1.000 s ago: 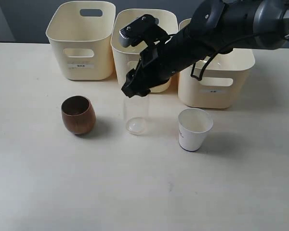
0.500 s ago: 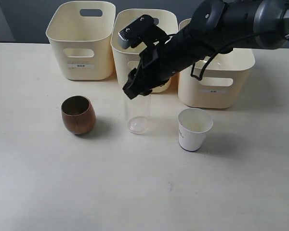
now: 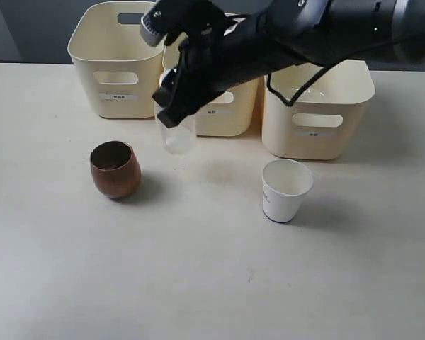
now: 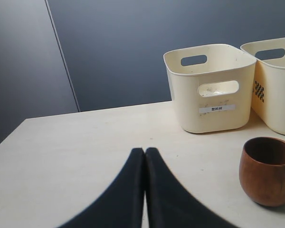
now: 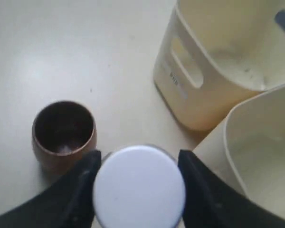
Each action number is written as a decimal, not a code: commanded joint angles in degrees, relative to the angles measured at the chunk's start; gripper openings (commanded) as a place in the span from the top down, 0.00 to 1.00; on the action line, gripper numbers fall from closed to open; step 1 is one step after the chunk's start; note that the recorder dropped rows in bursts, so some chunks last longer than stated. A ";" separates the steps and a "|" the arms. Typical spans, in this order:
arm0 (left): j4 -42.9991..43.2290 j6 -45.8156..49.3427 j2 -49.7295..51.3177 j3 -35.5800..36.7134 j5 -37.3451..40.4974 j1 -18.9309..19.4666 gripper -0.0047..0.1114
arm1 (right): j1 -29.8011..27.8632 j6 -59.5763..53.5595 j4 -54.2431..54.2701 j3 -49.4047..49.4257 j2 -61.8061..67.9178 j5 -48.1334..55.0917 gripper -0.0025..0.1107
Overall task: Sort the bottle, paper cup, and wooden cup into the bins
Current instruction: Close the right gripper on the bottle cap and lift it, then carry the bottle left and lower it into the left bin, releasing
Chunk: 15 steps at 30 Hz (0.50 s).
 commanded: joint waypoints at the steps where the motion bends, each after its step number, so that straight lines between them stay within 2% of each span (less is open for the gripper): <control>1: 0.00 -0.10 -0.28 0.10 -0.40 0.03 0.96 | 3.20 -2.96 0.10 -0.26 -4.98 -9.80 0.98; 4: 0.00 -0.10 -0.28 0.10 -0.40 0.03 0.96 | 7.30 -6.31 -0.77 -0.36 -7.05 -19.88 0.98; 6: 0.00 -0.10 -0.28 0.10 -0.40 0.03 0.96 | 8.87 -7.52 -0.80 -2.33 -6.41 -22.64 0.98; 15: 0.00 -0.10 -0.28 0.10 -0.40 0.03 0.96 | 8.90 -7.52 -1.04 -16.30 5.10 -24.43 0.98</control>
